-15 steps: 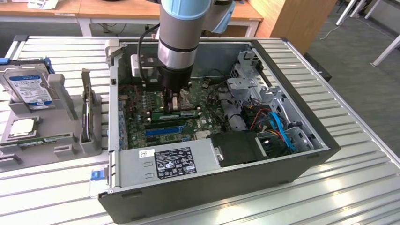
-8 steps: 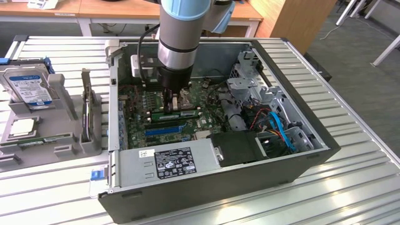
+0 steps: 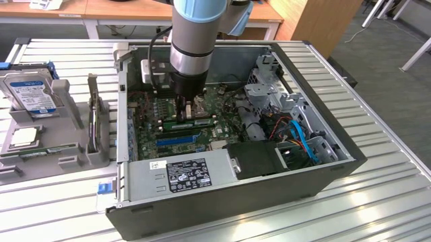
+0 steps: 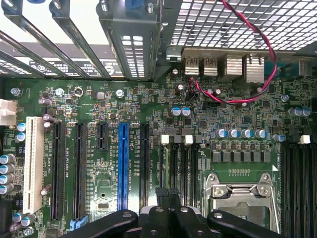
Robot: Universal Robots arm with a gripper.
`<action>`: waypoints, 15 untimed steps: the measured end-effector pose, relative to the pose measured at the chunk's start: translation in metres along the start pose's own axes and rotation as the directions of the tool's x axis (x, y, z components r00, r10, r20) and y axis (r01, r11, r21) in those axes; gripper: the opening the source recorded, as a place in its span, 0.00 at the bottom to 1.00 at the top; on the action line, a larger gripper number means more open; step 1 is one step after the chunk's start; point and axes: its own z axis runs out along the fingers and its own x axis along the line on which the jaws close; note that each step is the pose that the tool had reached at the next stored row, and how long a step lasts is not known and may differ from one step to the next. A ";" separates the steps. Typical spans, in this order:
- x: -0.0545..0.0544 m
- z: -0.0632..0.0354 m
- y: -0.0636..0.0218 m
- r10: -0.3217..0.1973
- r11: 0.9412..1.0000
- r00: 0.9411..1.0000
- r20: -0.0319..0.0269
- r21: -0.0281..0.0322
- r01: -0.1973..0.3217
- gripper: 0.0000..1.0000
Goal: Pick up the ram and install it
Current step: 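Press down the ram until it locks into place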
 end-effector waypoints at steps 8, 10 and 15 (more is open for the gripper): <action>0.000 0.0012 0.0000 0.000 1.000 1.000 0.001 0.000 0.000 0.10; 0.000 0.0016 -0.0001 0.000 1.000 1.000 0.001 0.000 0.000 0.10; 0.000 0.0017 -0.0001 0.000 1.000 1.000 0.001 0.000 0.000 0.10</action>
